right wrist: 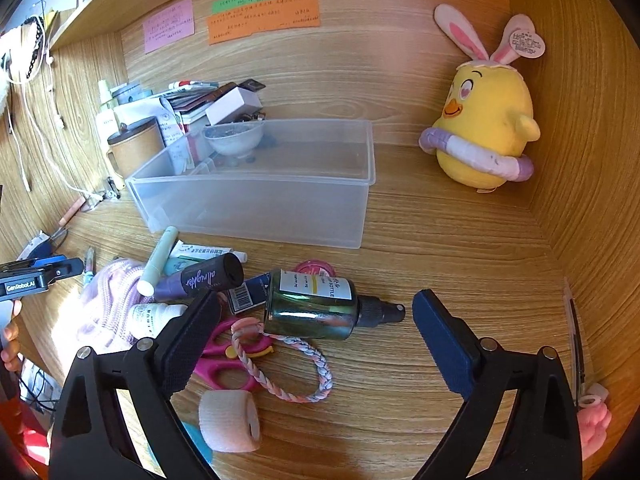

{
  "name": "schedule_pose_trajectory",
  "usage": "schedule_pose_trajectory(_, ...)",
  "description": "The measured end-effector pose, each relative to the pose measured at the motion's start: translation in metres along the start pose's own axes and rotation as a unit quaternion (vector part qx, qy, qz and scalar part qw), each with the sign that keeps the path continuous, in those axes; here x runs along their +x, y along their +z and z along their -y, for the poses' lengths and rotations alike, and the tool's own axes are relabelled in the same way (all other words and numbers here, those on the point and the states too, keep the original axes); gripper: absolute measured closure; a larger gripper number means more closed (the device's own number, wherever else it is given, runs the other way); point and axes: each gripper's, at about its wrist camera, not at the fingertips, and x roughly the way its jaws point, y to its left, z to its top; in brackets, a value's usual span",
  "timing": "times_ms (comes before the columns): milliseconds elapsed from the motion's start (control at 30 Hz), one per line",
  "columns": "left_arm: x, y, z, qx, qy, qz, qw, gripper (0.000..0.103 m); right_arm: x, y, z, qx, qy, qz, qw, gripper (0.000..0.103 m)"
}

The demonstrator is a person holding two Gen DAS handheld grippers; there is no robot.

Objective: Organize objects
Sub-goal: 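Grasp the pink toothbrush with the left tool while the right tool grasps the green glass bottle, then carry both items into the clear box and open both tools to release them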

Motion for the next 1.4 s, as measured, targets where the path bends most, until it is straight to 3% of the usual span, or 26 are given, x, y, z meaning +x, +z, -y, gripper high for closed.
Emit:
schedule_pose_trajectory(200, 0.013, 0.0, 0.009, 0.005, -0.004, -0.015, 0.9999, 0.051, 0.014, 0.003, -0.008, -0.014, -0.004, -0.01, 1.0, 0.01)
schedule_pose_trajectory(333, 0.016, 0.001, 0.016, 0.02, 0.002, -0.013, 0.9997, 0.065, 0.025, 0.005, -0.013, -0.033, -0.022, -0.023, 0.999, 0.021)
schedule_pose_trajectory(500, 0.016, 0.001, 0.019, 0.039, -0.019, -0.017, 0.9989, 0.085, 0.03, 0.004, -0.003, -0.014, -0.011, -0.042, 0.999, 0.034)
schedule_pose_trajectory(700, 0.016, 0.002, 0.022, 0.049, -0.011, -0.013, 0.9986, 0.086, 0.025, 0.002, 0.011, 0.006, 0.0, -0.044, 0.999, 0.051)
schedule_pose_trajectory(1067, -0.022, 0.026, 0.025, 0.045, -0.012, 0.061, 0.997, 0.086, -0.003, 0.017, 0.02, 0.019, -0.01, 0.017, 1.0, 0.051)
schedule_pose_trajectory(1400, -0.05, 0.065, 0.052, 0.067, -0.043, 0.133, 0.988, 0.086, -0.027, 0.059, 0.013, -0.002, -0.006, 0.086, 0.996, 0.051)
